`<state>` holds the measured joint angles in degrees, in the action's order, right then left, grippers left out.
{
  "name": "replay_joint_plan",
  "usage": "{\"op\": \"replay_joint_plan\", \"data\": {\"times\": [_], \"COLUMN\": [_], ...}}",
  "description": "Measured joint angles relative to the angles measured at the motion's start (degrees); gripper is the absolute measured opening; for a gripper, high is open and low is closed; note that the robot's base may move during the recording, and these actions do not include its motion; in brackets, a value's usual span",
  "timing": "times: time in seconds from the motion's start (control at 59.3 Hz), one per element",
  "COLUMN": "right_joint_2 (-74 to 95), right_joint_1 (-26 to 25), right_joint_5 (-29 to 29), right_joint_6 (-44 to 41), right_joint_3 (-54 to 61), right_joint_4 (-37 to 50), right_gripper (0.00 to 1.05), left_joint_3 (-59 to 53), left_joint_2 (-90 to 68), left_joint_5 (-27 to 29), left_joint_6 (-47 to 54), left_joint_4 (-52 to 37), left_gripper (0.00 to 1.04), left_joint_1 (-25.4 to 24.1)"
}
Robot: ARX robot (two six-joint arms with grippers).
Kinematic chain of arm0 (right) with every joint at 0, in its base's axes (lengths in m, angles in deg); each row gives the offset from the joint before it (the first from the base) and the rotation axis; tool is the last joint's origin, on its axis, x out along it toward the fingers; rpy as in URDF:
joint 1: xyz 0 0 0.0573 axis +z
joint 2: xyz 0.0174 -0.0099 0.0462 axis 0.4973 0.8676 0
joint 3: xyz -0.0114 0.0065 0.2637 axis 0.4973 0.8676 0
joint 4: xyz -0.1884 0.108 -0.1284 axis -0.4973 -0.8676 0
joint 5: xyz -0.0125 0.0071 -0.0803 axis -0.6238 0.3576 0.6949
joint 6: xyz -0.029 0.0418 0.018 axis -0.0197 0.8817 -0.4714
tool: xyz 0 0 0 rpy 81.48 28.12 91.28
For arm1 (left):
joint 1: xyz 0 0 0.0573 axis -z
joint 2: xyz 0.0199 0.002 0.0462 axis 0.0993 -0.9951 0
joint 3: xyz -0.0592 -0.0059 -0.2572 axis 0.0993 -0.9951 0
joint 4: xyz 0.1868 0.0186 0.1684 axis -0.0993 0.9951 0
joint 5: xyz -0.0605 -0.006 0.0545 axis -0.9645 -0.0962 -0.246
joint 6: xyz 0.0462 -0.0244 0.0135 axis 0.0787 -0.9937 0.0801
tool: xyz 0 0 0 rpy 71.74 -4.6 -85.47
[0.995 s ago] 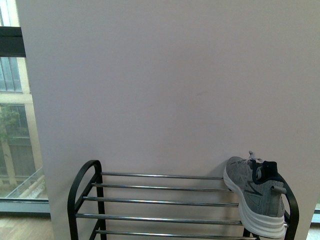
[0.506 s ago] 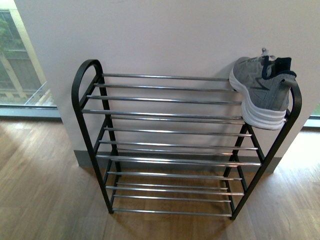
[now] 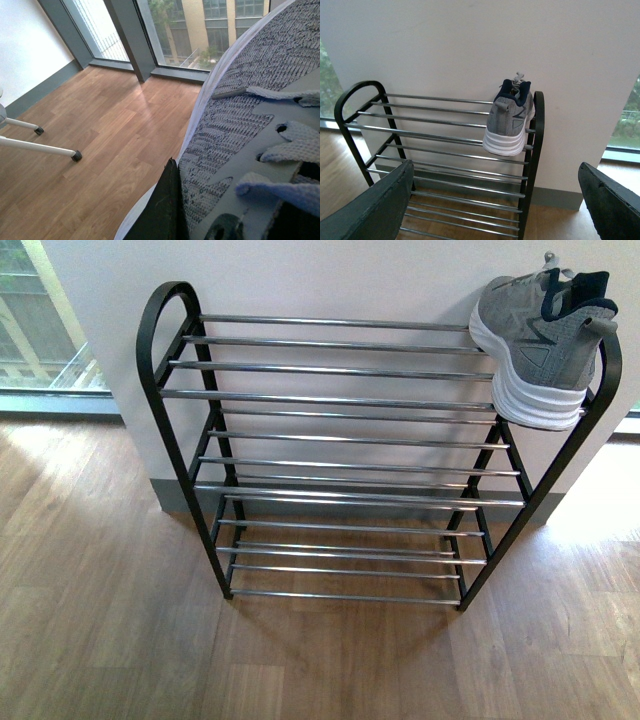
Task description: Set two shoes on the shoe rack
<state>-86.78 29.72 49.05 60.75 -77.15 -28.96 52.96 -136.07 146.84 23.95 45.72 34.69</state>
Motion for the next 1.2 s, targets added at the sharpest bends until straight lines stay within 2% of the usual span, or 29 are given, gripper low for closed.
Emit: {"op": "replay_joint_plan", "data": {"times": [1.197], "right_joint_2": [0.0], "right_joint_1": [0.0], "right_joint_5": [0.1], "right_joint_6": [0.0], "right_joint_3": [0.0], "right_joint_4": [0.0], "right_gripper": [0.95], "left_joint_3": [0.0], "left_joint_2": [0.0], "left_joint_5": [-0.2], "left_joint_6": [0.0], "left_joint_4": [0.0], "left_gripper": [0.02], "left_joint_1": [0.0]}}
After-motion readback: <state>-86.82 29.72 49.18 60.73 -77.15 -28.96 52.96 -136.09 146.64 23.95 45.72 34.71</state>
